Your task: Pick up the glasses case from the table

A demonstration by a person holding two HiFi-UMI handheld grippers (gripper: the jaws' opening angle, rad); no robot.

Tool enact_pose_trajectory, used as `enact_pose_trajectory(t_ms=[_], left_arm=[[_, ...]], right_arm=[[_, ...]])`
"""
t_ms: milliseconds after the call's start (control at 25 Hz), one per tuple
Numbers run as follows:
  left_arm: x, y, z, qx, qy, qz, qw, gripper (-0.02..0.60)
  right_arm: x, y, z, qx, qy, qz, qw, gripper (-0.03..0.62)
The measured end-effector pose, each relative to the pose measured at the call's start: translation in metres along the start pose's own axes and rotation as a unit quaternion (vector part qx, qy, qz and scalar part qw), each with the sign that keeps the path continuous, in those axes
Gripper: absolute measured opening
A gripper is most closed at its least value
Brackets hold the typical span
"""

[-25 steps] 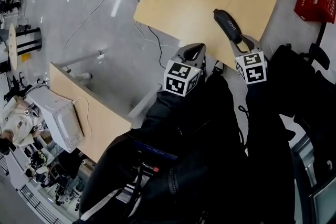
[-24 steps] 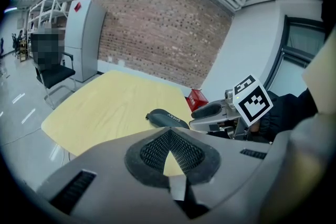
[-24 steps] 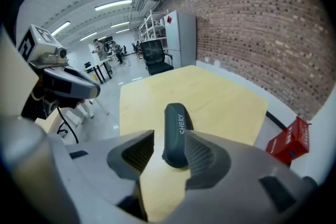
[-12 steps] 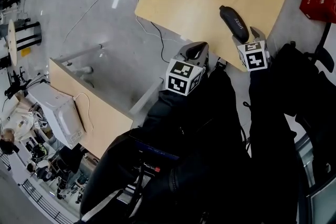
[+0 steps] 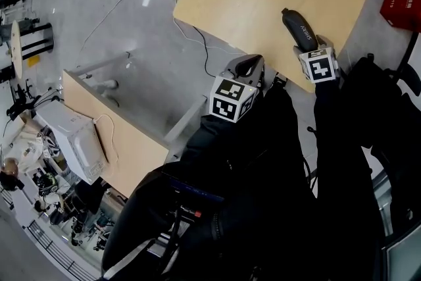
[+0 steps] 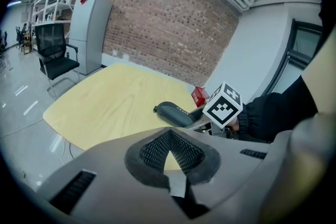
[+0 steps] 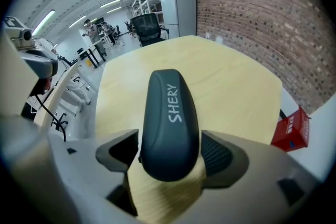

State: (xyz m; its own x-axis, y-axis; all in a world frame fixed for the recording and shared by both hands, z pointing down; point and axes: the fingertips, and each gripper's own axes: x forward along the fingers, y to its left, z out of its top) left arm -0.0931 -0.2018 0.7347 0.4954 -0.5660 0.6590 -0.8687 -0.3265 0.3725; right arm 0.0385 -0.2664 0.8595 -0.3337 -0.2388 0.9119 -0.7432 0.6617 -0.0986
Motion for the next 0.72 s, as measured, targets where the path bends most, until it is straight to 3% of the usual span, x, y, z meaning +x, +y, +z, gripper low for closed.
enact_pose_trajectory(t_ms=[240,720], left_arm=[[-0.003,0.003,-0.005,-0.001,0.001,0.001,1.0000,0.000],[-0.012,-0.006,0.002,0.010,-0.009,-0.003,0.9999,0.000]], right_arm=[[0.005,0.000,-0.007,-0.005,0.010,-0.010,1.000,0.359],[-0.023,0.006,0.003,-0.007,-0.032,-0.022,0.999,0.340]])
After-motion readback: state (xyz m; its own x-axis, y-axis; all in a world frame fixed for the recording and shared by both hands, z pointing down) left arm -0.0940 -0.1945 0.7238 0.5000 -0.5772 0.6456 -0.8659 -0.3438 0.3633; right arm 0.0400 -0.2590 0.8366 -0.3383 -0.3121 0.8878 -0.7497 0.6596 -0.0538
